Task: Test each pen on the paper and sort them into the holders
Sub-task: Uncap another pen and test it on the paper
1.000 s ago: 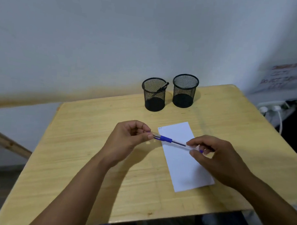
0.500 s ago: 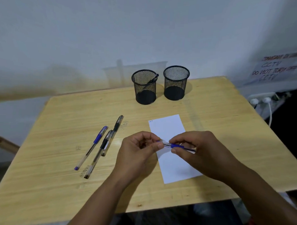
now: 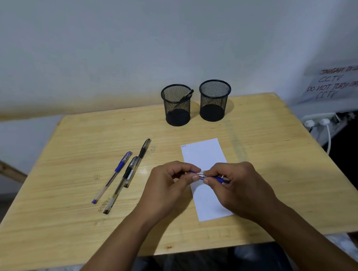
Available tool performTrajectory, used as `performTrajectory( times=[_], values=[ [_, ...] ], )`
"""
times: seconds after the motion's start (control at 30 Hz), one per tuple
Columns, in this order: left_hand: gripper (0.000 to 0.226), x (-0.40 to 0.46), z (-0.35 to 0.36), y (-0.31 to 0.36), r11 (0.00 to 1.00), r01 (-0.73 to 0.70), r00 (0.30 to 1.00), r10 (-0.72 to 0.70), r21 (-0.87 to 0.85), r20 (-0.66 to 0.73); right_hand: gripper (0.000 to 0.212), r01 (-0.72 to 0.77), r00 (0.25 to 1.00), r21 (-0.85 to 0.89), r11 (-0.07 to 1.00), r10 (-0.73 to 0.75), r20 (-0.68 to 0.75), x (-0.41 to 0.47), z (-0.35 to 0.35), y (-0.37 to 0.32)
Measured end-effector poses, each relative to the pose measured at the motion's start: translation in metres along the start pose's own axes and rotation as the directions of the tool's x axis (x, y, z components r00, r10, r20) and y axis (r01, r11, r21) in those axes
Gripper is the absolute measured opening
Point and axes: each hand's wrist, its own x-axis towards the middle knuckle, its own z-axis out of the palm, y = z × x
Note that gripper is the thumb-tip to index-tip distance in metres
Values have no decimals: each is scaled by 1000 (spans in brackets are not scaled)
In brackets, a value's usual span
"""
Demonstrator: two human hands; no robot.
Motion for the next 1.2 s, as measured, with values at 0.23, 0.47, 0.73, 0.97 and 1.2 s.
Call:
performTrajectory(
  times=[0.23,0.47,0.73,0.97,1.2],
  values=[
    [12,0,-5,-3,1000,-6,1000,6,-24,-6,15,-17,1000,19,1000,17,23,1,3,4],
    [13,15,-23,-15,993,117,954,-103,34,-282,39,-378,925,215,900,379,39,2,4,13],
    [9,37,-38,-28,884,186,916,1,429,-400,42,-522,817,570,635,565,119,3,9,10],
    [16,53,-25,-32,783,265,884,36,563,-467,36,-492,835,479,727,549,25,6,14,10],
    [11,42,-18,-36,763,126,954,82,634,-288,22,-478,809,724,498,570,142,15,13,9]
  ],
)
